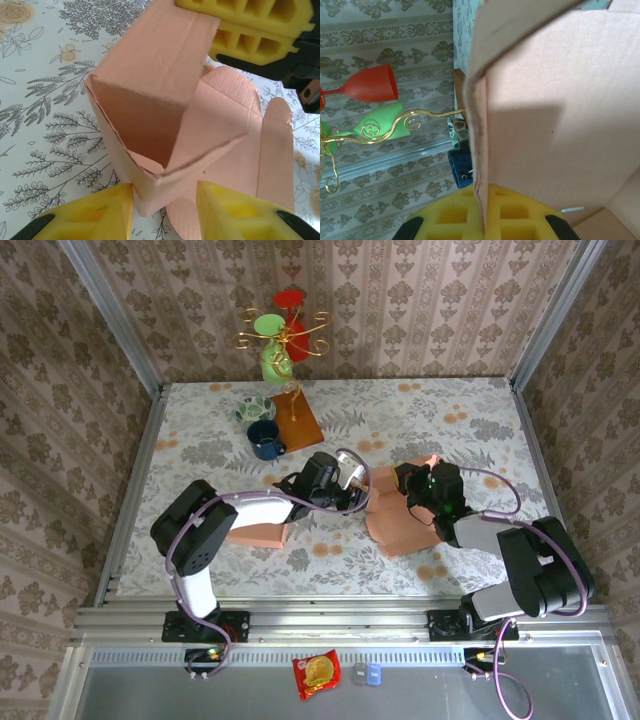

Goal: Fold the paper box

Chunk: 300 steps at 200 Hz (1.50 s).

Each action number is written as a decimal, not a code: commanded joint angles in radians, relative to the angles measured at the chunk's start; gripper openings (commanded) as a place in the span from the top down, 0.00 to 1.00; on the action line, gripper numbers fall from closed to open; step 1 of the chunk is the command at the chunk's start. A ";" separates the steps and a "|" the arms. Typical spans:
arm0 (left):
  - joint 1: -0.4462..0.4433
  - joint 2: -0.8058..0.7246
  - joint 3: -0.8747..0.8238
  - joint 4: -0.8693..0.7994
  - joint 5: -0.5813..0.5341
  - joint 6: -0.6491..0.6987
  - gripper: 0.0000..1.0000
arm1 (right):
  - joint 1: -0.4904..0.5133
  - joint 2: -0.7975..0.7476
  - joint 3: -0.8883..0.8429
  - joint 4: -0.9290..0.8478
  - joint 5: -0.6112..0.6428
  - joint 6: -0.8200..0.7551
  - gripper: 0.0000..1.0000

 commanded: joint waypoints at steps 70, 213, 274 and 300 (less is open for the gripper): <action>-0.070 0.074 0.101 -0.081 -0.206 0.035 0.65 | -0.001 -0.006 -0.033 0.064 -0.001 -0.013 1.00; -0.109 0.125 0.103 0.001 -0.335 -0.104 0.54 | 0.008 0.022 -0.055 0.114 0.022 0.012 1.00; -0.116 0.144 0.139 -0.028 -0.361 -0.117 0.63 | 0.015 0.030 -0.054 0.117 0.030 0.016 1.00; -0.123 0.151 0.168 -0.058 -0.382 -0.134 0.63 | 0.033 0.042 -0.047 0.125 0.037 0.019 1.00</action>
